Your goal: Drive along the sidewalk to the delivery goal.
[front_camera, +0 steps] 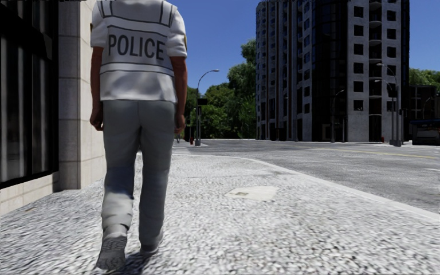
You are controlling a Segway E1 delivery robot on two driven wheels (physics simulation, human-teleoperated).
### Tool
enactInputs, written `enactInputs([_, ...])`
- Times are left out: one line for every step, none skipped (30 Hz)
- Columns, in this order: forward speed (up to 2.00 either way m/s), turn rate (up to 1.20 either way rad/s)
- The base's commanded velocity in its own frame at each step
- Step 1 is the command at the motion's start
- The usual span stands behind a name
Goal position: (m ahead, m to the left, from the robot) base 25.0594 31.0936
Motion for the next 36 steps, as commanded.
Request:
enactInputs([0.83,-0.40])
enactInputs([0.83,-0.40])
enactInputs([0.83,-0.40])
enactInputs([0.81,-0.40])
enactInputs([0.78,-0.40])
enactInputs([0.75,-0.40])
enactInputs([0.75,-0.40])
enactInputs([0.74,-0.40])
enactInputs([0.74,-0.40])
enactInputs([0.74,-0.40])
enactInputs([0.74,-0.40])
enactInputs([0.74,-0.40])
enactInputs([0.74,-0.40])
enactInputs([0.74,-0.40])
enactInputs([0.75,-0.40])
enactInputs([0.75,-0.40])
enactInputs([0.77,-0.38])
enactInputs([0.86,-0.27])
enactInputs([0.90,-0.25])
enactInputs([0.91,-0.25])
enactInputs([0.91,-0.25])
enactInputs([0.91,-0.20])
enactInputs([0.92,-0.02])
enactInputs([0.93,0.00])
enactInputs([0.93,0.00])
enactInputs([0.93,0.00])
enactInputs([0.93,0.00])
enactInputs([0.95,0.00])
enactInputs([1.03,0.00])
enactInputs([1.03,0.00])
enactInputs([1.07,0.00])
enactInputs([1.09,0.00])
enactInputs([1.09,0.00])
enactInputs([1.09,0.00])
enactInputs([1.09,0.00])
enactInputs([1.10,0.00])
